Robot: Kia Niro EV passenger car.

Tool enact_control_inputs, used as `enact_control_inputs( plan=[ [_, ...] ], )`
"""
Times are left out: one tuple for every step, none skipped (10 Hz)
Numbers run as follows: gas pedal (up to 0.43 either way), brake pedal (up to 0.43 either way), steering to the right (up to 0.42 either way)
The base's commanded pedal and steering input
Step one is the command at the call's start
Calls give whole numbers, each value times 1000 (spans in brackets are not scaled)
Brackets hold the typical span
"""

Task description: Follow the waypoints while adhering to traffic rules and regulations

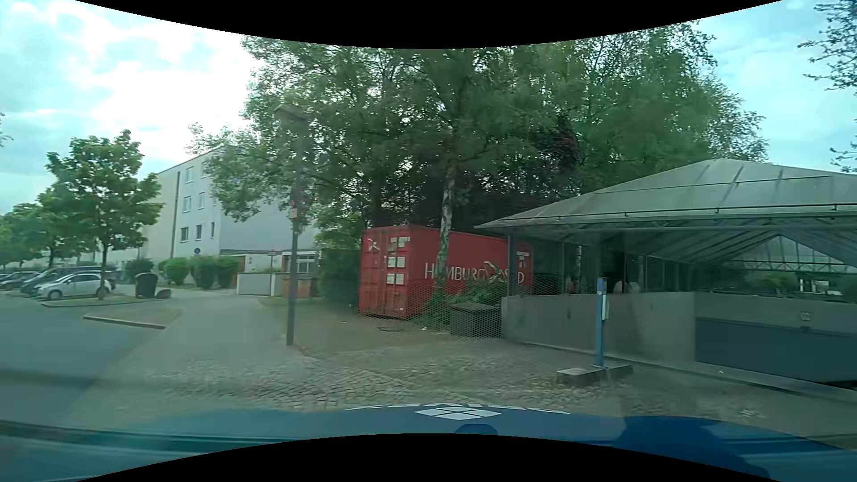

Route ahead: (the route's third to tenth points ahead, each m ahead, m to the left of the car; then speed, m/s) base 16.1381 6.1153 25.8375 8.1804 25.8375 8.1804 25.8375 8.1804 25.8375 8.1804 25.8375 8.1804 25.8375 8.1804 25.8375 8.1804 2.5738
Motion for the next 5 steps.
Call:
enact_control_inputs(
  plan=[
    [150, 0, 607],
    [150, 0, 602],
    [138, 0, 597],
    [138, 0, 593],
    [79, 0, 590]
  ],
)
